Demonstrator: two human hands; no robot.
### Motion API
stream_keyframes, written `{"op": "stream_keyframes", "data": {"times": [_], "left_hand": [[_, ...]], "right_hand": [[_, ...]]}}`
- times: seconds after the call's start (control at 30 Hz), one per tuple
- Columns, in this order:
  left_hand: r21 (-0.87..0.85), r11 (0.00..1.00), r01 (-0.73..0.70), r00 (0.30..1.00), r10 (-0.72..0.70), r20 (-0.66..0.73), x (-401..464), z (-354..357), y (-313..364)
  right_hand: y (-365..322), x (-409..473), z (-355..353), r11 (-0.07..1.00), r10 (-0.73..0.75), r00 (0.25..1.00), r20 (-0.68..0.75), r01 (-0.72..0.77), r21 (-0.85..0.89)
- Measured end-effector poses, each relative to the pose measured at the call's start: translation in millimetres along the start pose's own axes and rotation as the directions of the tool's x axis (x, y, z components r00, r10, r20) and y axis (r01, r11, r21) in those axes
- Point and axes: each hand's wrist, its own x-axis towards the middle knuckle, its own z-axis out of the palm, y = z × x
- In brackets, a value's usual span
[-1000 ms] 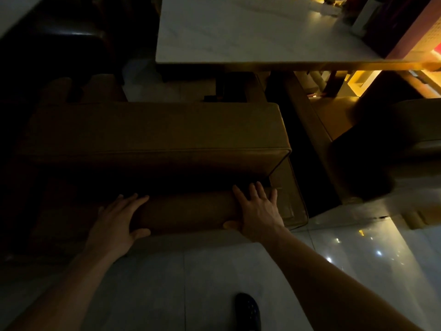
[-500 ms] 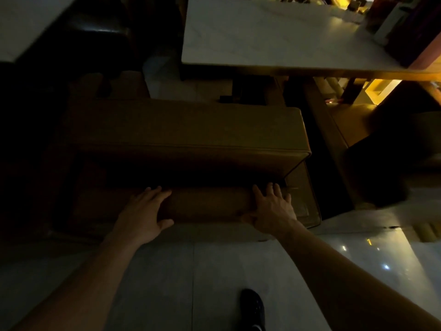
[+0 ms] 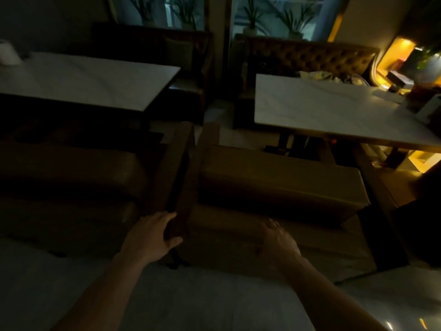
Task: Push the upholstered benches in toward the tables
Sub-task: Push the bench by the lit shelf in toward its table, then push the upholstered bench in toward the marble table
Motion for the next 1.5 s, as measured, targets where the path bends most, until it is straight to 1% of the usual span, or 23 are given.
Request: {"op": "stream_keyframes", "data": {"times": [0.13,0.23,0.33,0.4,0.5,0.63,0.7,0.83,0.97,1.07,1.17,1.33,1.43,1.5], "left_hand": [[0.001,0.999,0.048,0.998,-0.048,-0.045,-16.9,-29.0,-55.4],[-0.006,0.999,0.039,0.998,-0.039,-0.059,-12.7,-46.4,-89.2],[-0.011,0.999,0.048,0.995,-0.049,-0.084,0.2,-59.9,-126.0],[0.006,0.998,0.058,0.995,-0.057,-0.087,10.8,-65.2,-156.7],[0.008,0.996,0.093,0.995,-0.093,-0.040,28.7,-73.8,-211.6],[-0.012,0.990,0.139,0.990,-0.138,0.029,44.8,-94.1,-294.4],[-0.027,0.986,0.164,0.986,-0.164,0.026,48.5,-107.7,-337.0],[0.005,0.981,0.193,0.981,-0.193,0.010,45.5,-137.2,-422.2],[0.044,0.982,0.181,0.983,-0.180,-0.026,55.1,-166.6,-511.4],[0.041,0.987,0.153,0.988,-0.153,0.002,71.7,-182.9,-575.2],[0.039,0.996,0.085,0.996,-0.086,0.037,86.1,-189.2,-627.8],[0.077,0.996,-0.035,0.998,0.030,0.056,98.3,-180.1,-682.3],[0.110,0.991,-0.072,0.994,0.063,0.088,107.1,-170.0,-697.4],[0.107,0.989,-0.102,0.993,0.096,0.064,110.7,-163.7,-701.5]], "right_hand": [[-71.9,3.8,3.0,0.996,-0.089,0.996,-0.005,0.089,0.002],[-125.9,18.9,6.8,0.988,-0.156,0.988,-0.019,0.155,-0.021],[-179.7,44.3,13.8,0.982,-0.186,0.983,-0.006,0.186,-0.042],[-213.6,64.2,23.9,0.982,-0.181,0.983,0.015,0.182,-0.056],[-260.6,95.7,42.3,0.985,-0.165,0.985,0.046,0.167,-0.043],[-330.3,129.9,61.9,0.983,-0.172,0.974,0.146,0.180,-0.038],[-368.7,143.3,71.4,0.979,-0.195,0.968,0.160,0.202,-0.030],[-445.0,163.6,88.5,0.973,-0.216,0.964,0.157,0.227,-0.052],[-512.9,183.3,108.4,0.980,-0.176,0.977,0.120,0.186,-0.075],[-556.4,192.4,129.8,0.990,-0.105,0.990,0.098,0.114,-0.087],[-593.9,197.6,156.7,0.997,-0.010,0.999,0.038,0.013,-0.076],[-635.2,206.0,194.2,0.992,0.056,0.998,0.017,-0.054,-0.118],[-636.0,210.2,203.4,0.984,0.126,0.992,0.026,-0.122,-0.132],[-634.6,213.2,207.8,0.976,0.172,0.984,0.051,-0.163,-0.141]]}}
